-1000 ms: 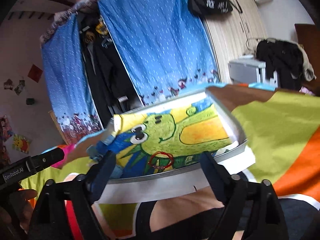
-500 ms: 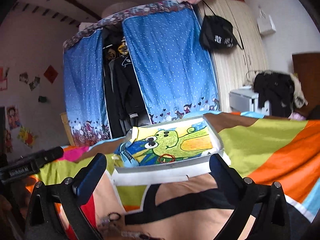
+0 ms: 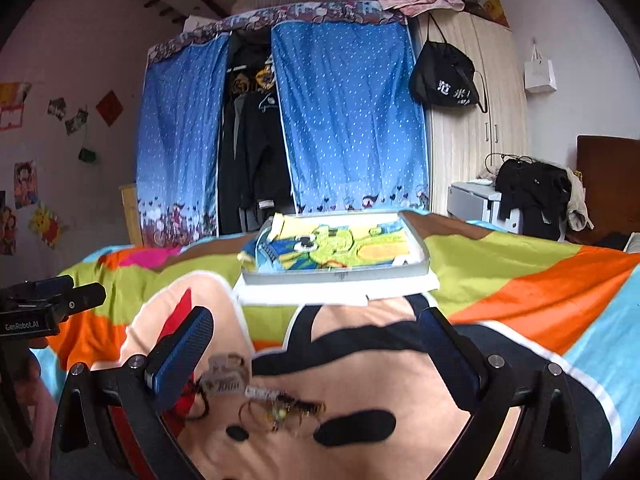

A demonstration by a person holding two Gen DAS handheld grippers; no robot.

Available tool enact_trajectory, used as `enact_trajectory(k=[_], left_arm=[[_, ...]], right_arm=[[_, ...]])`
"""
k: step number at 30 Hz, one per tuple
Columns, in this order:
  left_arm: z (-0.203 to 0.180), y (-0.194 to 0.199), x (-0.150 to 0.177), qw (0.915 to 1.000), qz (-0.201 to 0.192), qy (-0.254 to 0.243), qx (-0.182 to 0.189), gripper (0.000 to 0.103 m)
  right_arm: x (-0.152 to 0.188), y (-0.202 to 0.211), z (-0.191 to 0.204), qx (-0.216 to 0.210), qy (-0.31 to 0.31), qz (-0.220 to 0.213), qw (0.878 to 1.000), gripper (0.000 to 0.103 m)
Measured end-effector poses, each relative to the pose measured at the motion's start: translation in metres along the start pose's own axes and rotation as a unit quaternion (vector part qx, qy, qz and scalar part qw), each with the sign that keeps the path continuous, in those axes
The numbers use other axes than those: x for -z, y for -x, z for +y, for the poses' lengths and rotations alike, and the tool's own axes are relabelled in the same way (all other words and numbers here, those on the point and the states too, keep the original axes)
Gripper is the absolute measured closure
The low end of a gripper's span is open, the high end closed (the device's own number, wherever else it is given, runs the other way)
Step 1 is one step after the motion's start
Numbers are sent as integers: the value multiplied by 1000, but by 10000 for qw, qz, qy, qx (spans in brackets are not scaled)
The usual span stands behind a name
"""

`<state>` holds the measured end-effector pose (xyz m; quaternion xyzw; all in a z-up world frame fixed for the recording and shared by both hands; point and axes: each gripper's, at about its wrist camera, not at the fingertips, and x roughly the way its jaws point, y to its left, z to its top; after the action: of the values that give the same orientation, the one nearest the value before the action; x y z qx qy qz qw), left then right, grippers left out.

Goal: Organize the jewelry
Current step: 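Move both tools back over the remaining jewelry on the bedspread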

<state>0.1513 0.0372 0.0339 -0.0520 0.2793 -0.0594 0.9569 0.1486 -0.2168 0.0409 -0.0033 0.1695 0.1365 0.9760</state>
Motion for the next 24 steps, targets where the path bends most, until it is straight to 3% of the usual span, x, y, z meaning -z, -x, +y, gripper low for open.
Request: enact_trajectory(k=[4,8,14,20,24], left_arm=[[9,-6,3,9983,522,217,108,4],[15,-29,12,9913,1270,340,50,4],[26,-64,27,9727,2249,573,-28,4],[32,-87,35,9578,2800,645,-9,4],[36,-115,44,9373,3387,799,192,4]], right_arm=[[15,5,7,-29,-12,326,9995,0],[28,7,10,-125,-125,747,9970,0],[46,-1,8,-299,-276,1432,9889,0],[58,-25,3,-613,-526,2053,9754,0],[65,-46,2,-908,-539,2542,9614,0]])
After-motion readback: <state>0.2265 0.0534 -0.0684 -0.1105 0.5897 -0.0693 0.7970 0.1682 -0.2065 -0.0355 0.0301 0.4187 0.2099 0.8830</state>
